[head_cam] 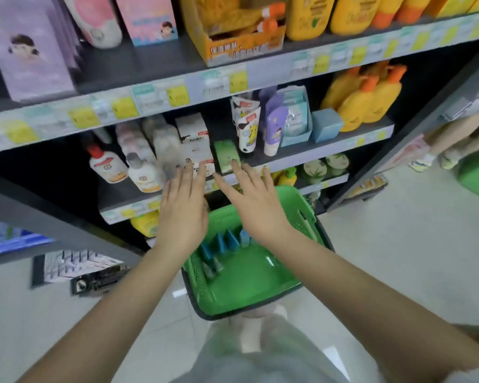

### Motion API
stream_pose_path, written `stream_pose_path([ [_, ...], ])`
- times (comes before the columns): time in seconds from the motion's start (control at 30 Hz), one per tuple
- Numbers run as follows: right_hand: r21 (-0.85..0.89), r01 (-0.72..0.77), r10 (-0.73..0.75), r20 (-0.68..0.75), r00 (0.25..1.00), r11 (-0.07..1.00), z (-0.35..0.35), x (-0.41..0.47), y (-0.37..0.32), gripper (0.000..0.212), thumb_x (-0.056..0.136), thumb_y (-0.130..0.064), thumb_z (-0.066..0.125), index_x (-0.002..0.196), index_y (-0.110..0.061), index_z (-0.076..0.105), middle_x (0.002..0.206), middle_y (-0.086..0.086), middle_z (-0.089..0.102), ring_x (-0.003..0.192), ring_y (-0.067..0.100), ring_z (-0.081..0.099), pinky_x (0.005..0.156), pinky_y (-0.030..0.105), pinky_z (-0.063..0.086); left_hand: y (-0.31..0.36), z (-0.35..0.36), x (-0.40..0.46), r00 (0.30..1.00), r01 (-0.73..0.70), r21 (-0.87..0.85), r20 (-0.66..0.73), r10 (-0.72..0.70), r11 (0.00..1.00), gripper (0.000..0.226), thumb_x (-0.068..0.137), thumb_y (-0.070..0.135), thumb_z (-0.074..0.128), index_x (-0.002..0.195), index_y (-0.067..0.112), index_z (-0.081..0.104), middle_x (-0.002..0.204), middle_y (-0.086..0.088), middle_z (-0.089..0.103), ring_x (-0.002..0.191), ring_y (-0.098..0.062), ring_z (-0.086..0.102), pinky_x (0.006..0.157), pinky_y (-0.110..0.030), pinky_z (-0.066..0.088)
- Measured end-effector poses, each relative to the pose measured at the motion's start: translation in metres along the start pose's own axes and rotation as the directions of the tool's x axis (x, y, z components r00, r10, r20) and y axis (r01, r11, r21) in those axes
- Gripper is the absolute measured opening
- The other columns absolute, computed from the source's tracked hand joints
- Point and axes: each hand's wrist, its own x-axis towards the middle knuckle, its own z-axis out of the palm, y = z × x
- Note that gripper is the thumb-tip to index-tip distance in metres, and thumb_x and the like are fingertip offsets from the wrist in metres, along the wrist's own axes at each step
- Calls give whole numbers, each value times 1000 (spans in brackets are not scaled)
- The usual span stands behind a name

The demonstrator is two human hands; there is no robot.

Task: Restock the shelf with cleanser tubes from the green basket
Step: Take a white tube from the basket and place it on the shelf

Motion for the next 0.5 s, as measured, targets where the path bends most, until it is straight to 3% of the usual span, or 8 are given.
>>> stream_pose_path([
  [0.07,-16,-21,23,145,989,1000,19,-12,10,89,73,10,54,148,-24,20,153,21,17,141,36,16,112,56,6,1,27,-12,992,72,-101,111,-60,992,76,85,3,53,148,8,11,154,-13,17,142,-29,17,116,-39,17],
  [0.13,-12,-50,51,266,963,999,39,-24,20,86,82,5,47,150,-27,5,157,15,2,144,31,2,113,52,-5,6,56,-21,963,181,-210,236,-130,961,74,87,5,53,148,8,12,153,-11,22,139,-26,26,112,-35,26],
  [0.3,8,-142,129,357,925,990,87,-41,46,81,86,5,41,150,-28,4,157,14,-2,144,31,0,113,52,-4,12,138,-31,830,352,-199,519,-206,914,63,91,11,51,146,9,21,146,-12,36,124,-27,47,97,-36,42],
  [0.4,1,-160,148,374,916,987,114,-44,65,83,85,7,43,150,-27,4,157,16,0,144,33,3,113,54,-1,2,187,-32,715,478,-131,632,-299,868,53,90,8,50,139,6,31,123,-17,54,96,-28,59,73,-34,47],
  [0.5,7,-184,166,401,901,983,137,-48,81,82,85,9,42,150,-26,5,156,17,2,144,32,5,113,53,-2,-13,229,-33,561,626,-10,700,-442,780,37,90,4,50,126,1,39,94,-14,59,68,-20,56,45,-26,34],
])
